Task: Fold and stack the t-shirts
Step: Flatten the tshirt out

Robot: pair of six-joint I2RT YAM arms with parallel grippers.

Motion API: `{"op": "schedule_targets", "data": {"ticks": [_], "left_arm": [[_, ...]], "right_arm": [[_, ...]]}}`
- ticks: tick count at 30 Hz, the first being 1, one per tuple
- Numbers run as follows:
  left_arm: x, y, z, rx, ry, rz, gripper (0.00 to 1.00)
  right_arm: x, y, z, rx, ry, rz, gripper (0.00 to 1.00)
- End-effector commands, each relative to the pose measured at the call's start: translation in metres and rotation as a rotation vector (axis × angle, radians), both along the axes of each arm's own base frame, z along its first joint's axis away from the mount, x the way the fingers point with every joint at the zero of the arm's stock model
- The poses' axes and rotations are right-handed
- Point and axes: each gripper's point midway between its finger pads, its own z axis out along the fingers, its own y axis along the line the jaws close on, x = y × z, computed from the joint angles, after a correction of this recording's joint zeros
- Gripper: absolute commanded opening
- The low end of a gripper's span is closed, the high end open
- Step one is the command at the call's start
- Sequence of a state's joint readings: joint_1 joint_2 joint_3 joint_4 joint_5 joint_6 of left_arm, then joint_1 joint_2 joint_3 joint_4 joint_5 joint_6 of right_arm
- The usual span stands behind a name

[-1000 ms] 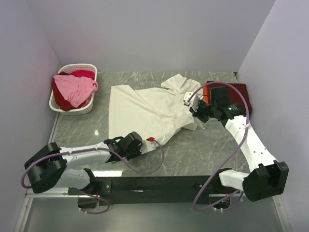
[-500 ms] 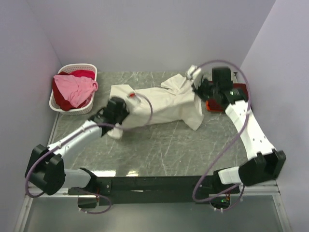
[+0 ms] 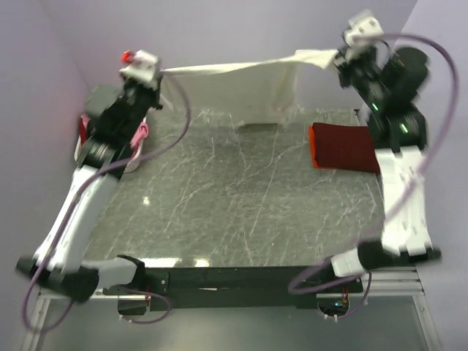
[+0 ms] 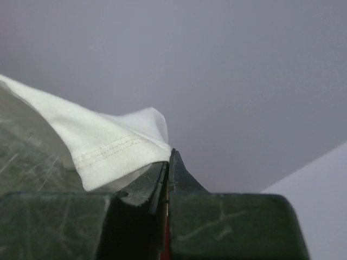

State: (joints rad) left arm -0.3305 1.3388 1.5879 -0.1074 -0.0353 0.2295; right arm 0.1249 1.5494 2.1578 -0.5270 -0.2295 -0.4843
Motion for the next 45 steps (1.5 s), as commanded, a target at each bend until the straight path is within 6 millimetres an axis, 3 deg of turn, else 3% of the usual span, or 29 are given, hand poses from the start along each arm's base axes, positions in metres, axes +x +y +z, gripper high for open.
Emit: {"op": "schedule_targets", "data": {"ticks": [1, 2, 3, 4, 6, 7, 9, 10, 12, 13, 16, 19, 21, 24, 26, 29, 30, 32, 33, 34, 35, 36, 37, 38, 39, 41, 42, 44, 45], "left_arm": [[-0.093, 0.005, 0.061, -0.088, -0.210, -0.146, 0.00], [-0.106, -0.006, 0.047, -0.063, -0.182, -0.223, 0.01], [-0.133, -0.002, 0.048, -0.075, -0.202, -0.254, 0.00], [-0.134, -0.010, 0.011, -0.055, -0.132, -0.295, 0.00], [-0.165, -0.019, -0.016, -0.051, -0.096, -0.402, 0.01], [-0.166, -0.027, -0.056, -0.035, -0.008, -0.446, 0.01], [-0.193, -0.045, -0.097, -0.011, 0.094, -0.602, 0.01], [-0.199, -0.050, -0.126, -0.011, 0.173, -0.642, 0.01], [-0.228, -0.060, -0.150, -0.025, 0.269, -0.772, 0.01], [-0.242, -0.064, -0.171, -0.034, 0.359, -0.823, 0.02], [-0.292, -0.070, -0.192, -0.027, 0.454, -1.019, 0.04], [-0.324, -0.070, -0.180, 0.005, 0.381, -1.145, 0.01], [-0.327, -0.067, -0.171, -0.011, 0.359, -1.118, 0.01], [-0.300, -0.064, -0.166, -0.062, 0.372, -0.971, 0.01], [-0.259, -0.057, -0.163, -0.123, 0.361, -0.786, 0.00], [-0.192, -0.046, -0.169, -0.194, 0.408, -0.541, 0.00], [-0.163, -0.050, -0.174, -0.209, 0.435, -0.495, 0.01], [-0.125, -0.043, -0.146, -0.218, 0.384, -0.399, 0.00], [-0.095, -0.046, -0.127, -0.213, 0.366, -0.378, 0.00], [-0.076, -0.039, -0.115, -0.212, 0.344, -0.333, 0.00], [-0.060, -0.036, -0.102, -0.215, 0.321, -0.308, 0.00], [-0.035, -0.037, -0.073, -0.216, 0.274, -0.306, 0.00], [-0.020, -0.028, -0.058, -0.221, 0.249, -0.281, 0.00], [0.002, -0.030, -0.057, -0.222, 0.266, -0.269, 0.00], [0.000, -0.027, 0.005, -0.232, 0.148, -0.292, 0.00], [0.001, -0.027, 0.043, -0.238, 0.092, -0.321, 0.00], [-0.008, -0.029, 0.080, -0.239, 0.011, -0.355, 0.00], [-0.043, -0.038, 0.122, -0.240, -0.112, -0.466, 0.00], [-0.052, -0.041, 0.121, -0.241, -0.125, -0.494, 0.01]], "right_arm": [[-0.110, -0.013, 0.069, -0.014, -0.259, 0.027, 0.00], [-0.117, -0.016, 0.057, -0.036, -0.227, 0.023, 0.00], [-0.145, -0.020, 0.051, -0.076, -0.217, 0.023, 0.00], [-0.146, -0.022, 0.025, -0.108, -0.164, 0.029, 0.00], [-0.181, -0.030, -0.008, -0.227, -0.110, 0.018, 0.00], [-0.181, -0.034, -0.044, -0.283, -0.027, 0.016, 0.00], [-0.209, -0.047, -0.096, -0.469, 0.076, 0.014, 0.00], [-0.208, -0.052, -0.147, -0.531, 0.195, 0.032, 0.00], [-0.234, -0.069, -0.199, -0.679, 0.313, 0.028, 0.00], [-0.240, -0.075, -0.240, -0.739, 0.406, 0.052, 0.00], [-0.271, -0.075, -0.292, -0.775, 0.522, 0.127, 0.00], [-0.291, -0.067, -0.312, -0.769, 0.579, 0.209, 0.00], [-0.294, -0.062, -0.315, -0.747, 0.604, 0.242, 0.00], [-0.281, -0.050, -0.310, -0.678, 0.590, 0.272, 0.00], [-0.262, -0.047, -0.307, -0.603, 0.585, 0.232, 0.00], [-0.208, -0.041, -0.284, -0.500, 0.526, 0.172, 0.00], [-0.177, -0.039, -0.281, -0.474, 0.538, 0.167, 0.00], [-0.143, -0.033, -0.239, -0.391, 0.496, 0.136, 0.00], [-0.111, -0.030, -0.245, -0.365, 0.549, 0.132, 0.00], [-0.092, -0.030, -0.198, -0.348, 0.462, 0.092, 0.00], [-0.063, -0.026, -0.202, -0.309, 0.502, 0.080, 0.00], [-0.048, -0.025, -0.183, -0.296, 0.463, 0.056, 0.00], [-0.037, -0.026, -0.128, -0.277, 0.341, 0.023, 0.00], [-0.014, -0.027, -0.124, -0.255, 0.348, -0.003, 0.00], [-0.017, -0.030, -0.066, -0.237, 0.222, -0.030, 0.00], [-0.009, -0.031, -0.031, -0.219, 0.145, -0.054, 0.00], [-0.015, -0.035, -0.010, -0.213, 0.095, -0.070, 0.00], [-0.052, -0.038, 0.040, -0.189, -0.045, -0.079, 0.00], [-0.053, -0.038, 0.033, -0.187, -0.043, -0.070, 0.00]]}}
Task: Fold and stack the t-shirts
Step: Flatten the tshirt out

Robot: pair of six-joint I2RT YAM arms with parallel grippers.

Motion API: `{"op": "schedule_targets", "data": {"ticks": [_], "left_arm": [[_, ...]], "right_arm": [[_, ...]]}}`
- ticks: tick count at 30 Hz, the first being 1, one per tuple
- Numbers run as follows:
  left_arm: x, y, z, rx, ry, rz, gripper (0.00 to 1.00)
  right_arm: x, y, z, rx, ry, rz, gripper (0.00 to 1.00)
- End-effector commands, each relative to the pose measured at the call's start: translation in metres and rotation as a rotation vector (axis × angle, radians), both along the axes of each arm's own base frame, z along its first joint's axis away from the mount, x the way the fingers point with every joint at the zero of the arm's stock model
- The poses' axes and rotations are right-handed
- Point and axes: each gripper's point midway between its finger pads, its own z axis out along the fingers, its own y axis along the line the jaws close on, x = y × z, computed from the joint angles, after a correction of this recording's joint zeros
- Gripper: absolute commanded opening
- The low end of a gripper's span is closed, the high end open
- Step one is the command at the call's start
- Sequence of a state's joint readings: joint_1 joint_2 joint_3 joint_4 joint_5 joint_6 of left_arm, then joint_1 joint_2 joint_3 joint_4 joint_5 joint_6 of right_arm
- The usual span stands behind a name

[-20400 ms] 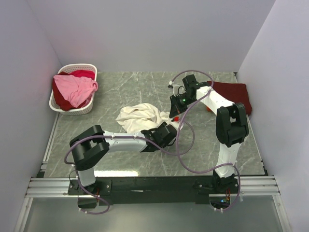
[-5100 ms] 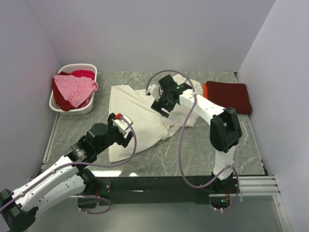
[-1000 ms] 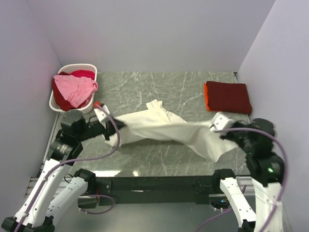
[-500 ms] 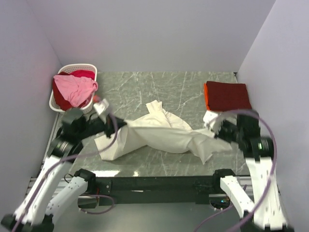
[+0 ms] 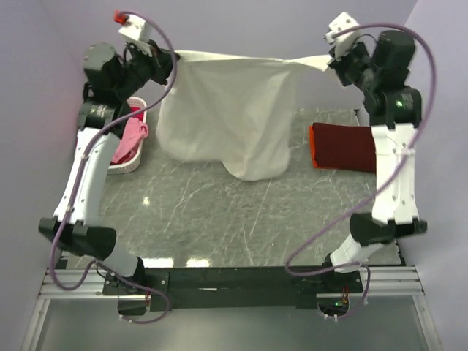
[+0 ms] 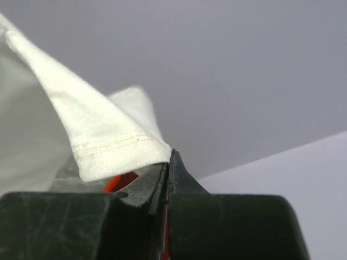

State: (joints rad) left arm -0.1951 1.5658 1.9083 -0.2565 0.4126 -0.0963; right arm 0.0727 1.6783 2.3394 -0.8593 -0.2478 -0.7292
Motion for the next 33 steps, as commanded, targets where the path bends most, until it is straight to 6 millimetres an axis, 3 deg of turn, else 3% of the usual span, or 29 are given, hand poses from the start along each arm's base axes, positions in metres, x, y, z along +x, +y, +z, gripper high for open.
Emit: {"op": "schedule_targets", "data": {"ticks": [1, 2, 3, 4, 5, 6, 7, 8, 9, 10, 11, 12, 14, 15, 16, 17, 18, 19, 21, 22, 24, 25, 28, 30, 31, 32, 33], "left_arm": [[-0.095, -0.009, 0.112, -0.078, -0.333, -0.169, 0.00], [-0.134, -0.006, 0.136, -0.094, -0.443, -0.201, 0.00], [-0.133, -0.009, 0.109, -0.084, -0.398, -0.221, 0.01], [-0.146, -0.012, 0.102, -0.079, -0.402, -0.257, 0.00], [-0.175, -0.009, 0.104, -0.068, -0.437, -0.277, 0.00], [-0.172, -0.013, 0.073, -0.054, -0.372, -0.296, 0.01], [-0.181, -0.013, 0.061, -0.046, -0.355, -0.310, 0.01], [-0.209, -0.012, 0.056, -0.023, -0.381, -0.346, 0.01], [-0.204, -0.015, 0.015, -0.009, -0.276, -0.362, 0.01], [-0.212, -0.016, -0.004, 0.004, -0.236, -0.383, 0.01], [-0.225, -0.019, -0.024, 0.025, -0.197, -0.426, 0.01], [-0.238, -0.017, -0.058, 0.052, -0.123, -0.448, 0.01], [-0.262, -0.019, -0.088, 0.051, -0.056, -0.500, 0.01], [-0.271, -0.025, -0.122, 0.047, 0.034, -0.584, 0.02], [-0.280, -0.027, -0.142, 0.036, 0.110, -0.621, 0.04], [-0.289, -0.030, -0.156, 0.024, 0.165, -0.664, 0.07], [-0.305, -0.034, -0.177, -0.001, 0.252, -0.739, 0.10], [-0.316, -0.037, -0.186, -0.019, 0.305, -0.795, 0.14], [-0.336, -0.043, -0.185, -0.065, 0.365, -0.868, 0.27], [-0.357, -0.047, -0.181, -0.068, 0.379, -0.978, 0.29], [-0.371, -0.047, -0.177, -0.064, 0.386, -1.021, 0.41], [-0.375, -0.046, -0.174, -0.063, 0.383, -1.044, 0.43], [-0.376, -0.045, -0.174, -0.042, 0.379, -1.047, 0.62], [-0.352, -0.048, -0.181, -0.030, 0.395, -0.941, 0.62], [-0.336, -0.050, -0.186, -0.035, 0.412, -0.870, 0.61], [-0.301, -0.051, -0.196, -0.068, 0.483, -0.705, 0.60], [-0.280, -0.050, -0.207, -0.090, 0.525, -0.609, 0.60]], "right_arm": [[-0.078, -0.013, 0.089, 0.065, -0.266, -0.025, 0.00], [-0.125, -0.014, 0.120, 0.063, -0.395, -0.014, 0.00], [-0.118, -0.013, 0.079, 0.048, -0.322, -0.004, 0.00], [-0.130, -0.016, 0.073, 0.025, -0.343, -0.009, 0.00], [-0.166, -0.018, 0.080, 0.011, -0.407, -0.011, 0.00], [-0.163, -0.019, 0.047, -0.008, -0.346, -0.013, 0.00], [-0.173, -0.023, 0.036, -0.025, -0.334, -0.026, 0.00], [-0.193, -0.026, 0.031, -0.059, -0.346, -0.033, 0.00], [-0.191, -0.029, -0.011, -0.089, -0.242, -0.036, 0.00], [-0.195, -0.035, -0.029, -0.144, -0.216, -0.054, 0.00], [-0.211, -0.039, -0.038, -0.174, -0.225, -0.063, 0.00], [-0.212, -0.042, -0.085, -0.219, -0.099, -0.052, 0.00], [-0.230, -0.050, -0.124, -0.353, -0.020, -0.036, 0.00], [-0.239, -0.052, -0.174, -0.399, 0.127, 0.004, 0.00], [-0.247, -0.054, -0.197, -0.444, 0.185, 0.028, 0.00], [-0.257, -0.058, -0.213, -0.516, 0.211, 0.051, 0.00], [-0.268, -0.062, -0.247, -0.546, 0.316, 0.070, 0.00], [-0.273, -0.065, -0.260, -0.583, 0.355, 0.087, 0.12], [-0.289, -0.072, -0.284, -0.615, 0.460, 0.098, 0.19], [-0.291, -0.072, -0.286, -0.615, 0.476, 0.105, 0.22], [-0.297, -0.068, -0.282, -0.610, 0.501, 0.139, 0.40], [-0.297, -0.066, -0.279, -0.603, 0.501, 0.148, 0.40], [-0.288, -0.055, -0.268, -0.561, 0.494, 0.194, 0.53], [-0.266, -0.045, -0.267, -0.499, 0.488, 0.213, 0.56], [-0.257, -0.029, -0.269, -0.382, 0.488, 0.230, 0.60], [-0.241, -0.020, -0.278, -0.313, 0.536, 0.247, 0.64], [-0.221, -0.011, -0.276, -0.251, 0.520, 0.257, 0.66]]}}
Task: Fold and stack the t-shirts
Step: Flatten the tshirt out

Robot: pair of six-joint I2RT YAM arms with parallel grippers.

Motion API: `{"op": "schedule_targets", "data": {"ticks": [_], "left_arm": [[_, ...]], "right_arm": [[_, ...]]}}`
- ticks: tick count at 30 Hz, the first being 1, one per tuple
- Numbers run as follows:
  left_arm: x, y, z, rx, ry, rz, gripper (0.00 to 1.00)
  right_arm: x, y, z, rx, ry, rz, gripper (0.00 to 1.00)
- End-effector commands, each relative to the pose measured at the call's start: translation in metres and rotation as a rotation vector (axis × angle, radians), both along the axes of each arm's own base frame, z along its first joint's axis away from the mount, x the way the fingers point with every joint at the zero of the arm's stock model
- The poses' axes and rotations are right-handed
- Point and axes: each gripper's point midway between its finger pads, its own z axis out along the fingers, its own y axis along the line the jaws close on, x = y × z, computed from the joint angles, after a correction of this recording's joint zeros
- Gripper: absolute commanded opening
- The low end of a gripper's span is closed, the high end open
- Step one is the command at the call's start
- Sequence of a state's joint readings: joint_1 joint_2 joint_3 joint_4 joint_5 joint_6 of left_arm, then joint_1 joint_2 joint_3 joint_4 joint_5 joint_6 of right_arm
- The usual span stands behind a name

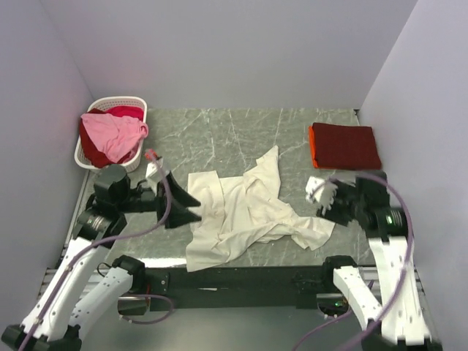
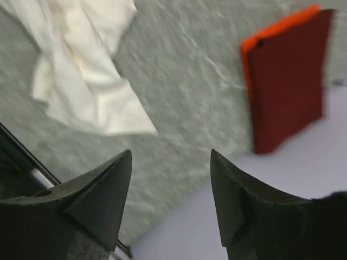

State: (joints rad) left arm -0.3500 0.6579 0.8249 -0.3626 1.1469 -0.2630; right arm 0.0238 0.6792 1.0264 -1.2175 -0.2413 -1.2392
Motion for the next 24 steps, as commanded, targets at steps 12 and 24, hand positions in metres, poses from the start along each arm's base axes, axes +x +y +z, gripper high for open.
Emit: {"op": "schedule_targets", "data": {"ticks": [12, 24], "left_arm": [[0.240, 0.023, -0.143, 0.476, 0.355, 0.718, 0.64], [0.221, 0.054, -0.165, 0.552, 0.229, 0.807, 0.70]], "right_arm": [[0.248, 0.097, -0.097, 0.569, 0.563, -0.473, 0.63], [0.269, 0.135, -0.151, 0.534, 0.688, -0.507, 0.37]]}}
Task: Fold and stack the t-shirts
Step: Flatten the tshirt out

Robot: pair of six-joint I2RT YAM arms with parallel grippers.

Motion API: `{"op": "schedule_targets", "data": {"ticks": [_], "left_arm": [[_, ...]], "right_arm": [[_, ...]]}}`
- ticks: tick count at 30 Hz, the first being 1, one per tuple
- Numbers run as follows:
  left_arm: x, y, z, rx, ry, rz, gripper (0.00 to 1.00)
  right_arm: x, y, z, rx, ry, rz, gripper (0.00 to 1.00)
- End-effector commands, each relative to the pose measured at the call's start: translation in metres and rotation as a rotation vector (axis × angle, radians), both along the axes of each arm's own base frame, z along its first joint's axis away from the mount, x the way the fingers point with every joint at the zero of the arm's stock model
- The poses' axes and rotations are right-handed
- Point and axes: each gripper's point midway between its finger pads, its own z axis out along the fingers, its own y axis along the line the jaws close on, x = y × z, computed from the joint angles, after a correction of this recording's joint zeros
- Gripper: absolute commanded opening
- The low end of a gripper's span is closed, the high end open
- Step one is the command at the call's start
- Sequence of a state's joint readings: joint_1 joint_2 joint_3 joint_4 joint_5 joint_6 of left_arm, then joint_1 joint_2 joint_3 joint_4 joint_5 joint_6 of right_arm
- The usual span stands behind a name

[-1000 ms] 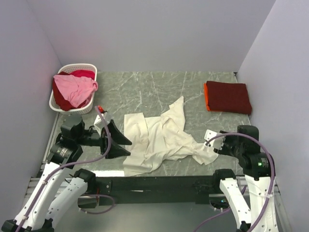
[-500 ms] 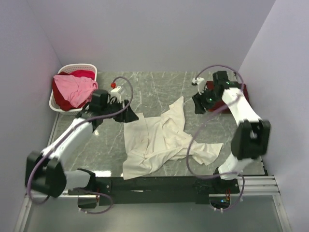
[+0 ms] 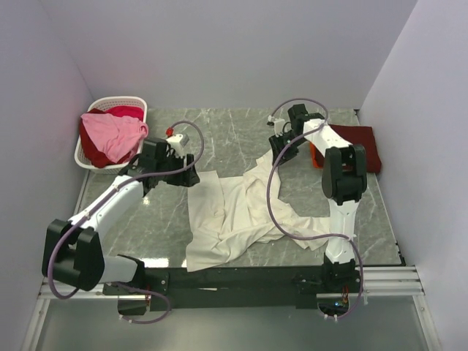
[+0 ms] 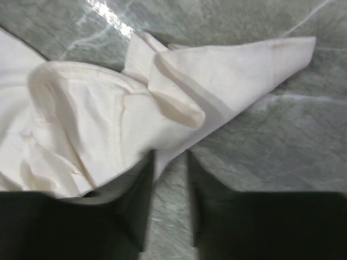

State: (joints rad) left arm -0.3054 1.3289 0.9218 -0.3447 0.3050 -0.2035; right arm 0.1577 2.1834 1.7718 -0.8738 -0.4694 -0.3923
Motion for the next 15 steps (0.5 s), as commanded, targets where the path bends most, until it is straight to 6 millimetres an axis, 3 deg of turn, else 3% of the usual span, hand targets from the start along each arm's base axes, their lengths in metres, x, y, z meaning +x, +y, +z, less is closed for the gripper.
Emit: {"op": "schedule_targets", "data": {"ticks": [1, 2, 3, 6, 8, 11, 12, 13, 15], "left_arm": [[0.006, 0.005, 0.007, 0.030, -0.086, 0.000, 0.70], [0.006, 0.006, 0.005, 0.034, -0.084, 0.001, 0.70], [0.006, 0.007, 0.005, 0.040, -0.083, 0.000, 0.70], [0.007, 0.008, 0.003, 0.052, -0.080, -0.004, 0.69], [0.007, 0.009, 0.002, 0.059, -0.081, -0.005, 0.69], [0.005, 0.008, 0.004, 0.051, -0.086, -0.010, 0.69], [0.005, 0.007, 0.005, 0.048, -0.088, -0.012, 0.70], [0.005, 0.006, 0.006, 0.045, -0.087, -0.013, 0.70], [0.005, 0.005, 0.007, 0.044, -0.088, -0.021, 0.70]], "right_arm": [[0.011, 0.008, 0.013, 0.027, -0.011, -0.021, 0.29], [0.015, 0.009, 0.017, 0.028, -0.023, -0.021, 0.19], [0.019, 0.009, 0.020, 0.027, -0.033, -0.033, 0.00], [0.047, -0.002, 0.040, -0.013, -0.143, -0.107, 0.00], [0.073, -0.015, 0.068, -0.024, -0.255, -0.173, 0.00], [0.083, -0.015, 0.094, 0.018, -0.295, -0.193, 0.00], [0.080, -0.013, 0.096, 0.028, -0.285, -0.175, 0.01], [0.076, -0.009, 0.093, 0.048, -0.260, -0.157, 0.08], [0.058, 0.003, 0.082, 0.092, -0.183, -0.109, 0.33]]}}
